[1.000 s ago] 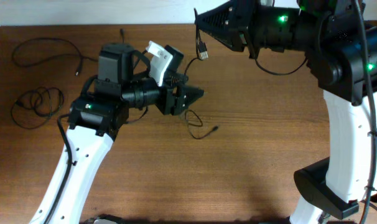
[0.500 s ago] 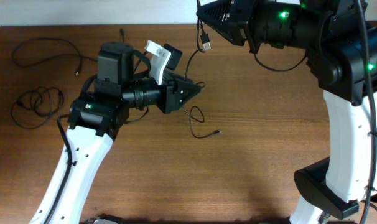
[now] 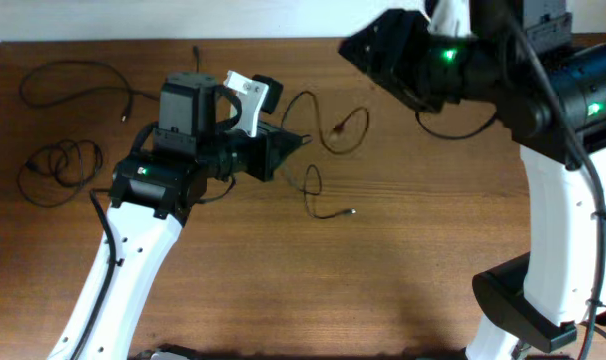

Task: Untangle cables

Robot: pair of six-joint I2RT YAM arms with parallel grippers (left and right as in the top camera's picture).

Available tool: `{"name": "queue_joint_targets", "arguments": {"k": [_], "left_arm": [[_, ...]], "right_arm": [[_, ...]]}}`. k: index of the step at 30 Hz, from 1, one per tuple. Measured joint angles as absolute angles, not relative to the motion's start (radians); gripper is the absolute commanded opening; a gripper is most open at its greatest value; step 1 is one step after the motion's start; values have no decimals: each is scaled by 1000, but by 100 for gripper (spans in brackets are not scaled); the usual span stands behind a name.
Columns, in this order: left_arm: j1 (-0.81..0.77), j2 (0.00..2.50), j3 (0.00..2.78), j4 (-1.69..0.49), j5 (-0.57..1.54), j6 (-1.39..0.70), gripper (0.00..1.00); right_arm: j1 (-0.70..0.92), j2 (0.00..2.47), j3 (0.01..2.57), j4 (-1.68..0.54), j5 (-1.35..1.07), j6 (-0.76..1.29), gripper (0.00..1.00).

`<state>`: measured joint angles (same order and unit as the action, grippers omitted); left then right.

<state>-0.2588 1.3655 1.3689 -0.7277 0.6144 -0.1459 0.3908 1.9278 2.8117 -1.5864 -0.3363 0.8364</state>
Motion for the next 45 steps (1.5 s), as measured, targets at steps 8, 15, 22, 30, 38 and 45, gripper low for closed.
{"name": "queue_joint_targets", "arguments": {"k": [8,15,22,30,38,45], "left_arm": [[-257,1365,1371,-868,218,-229,0],[-15,1315,1520,-1029,26,-239,0],[416,1290,1530,-1100,-5,-326,0],[563,1296,1530,-1175,-279,-582,1],[798,1505,1532,-1120,-310,-701,20],[800,1660,1532,-1124,-266,-722,81]], "right_arm": [[391,1927,2687,-1692,1,594,98],[391,1937,2221,-1668,19,564,99],[391,1937,1957,-1507,3,560,99],[406,1937,1898,-1480,-44,553,99],[549,1937,1871,-1419,-51,485,99],[577,1937,1870,-1407,-50,471,99]]}}
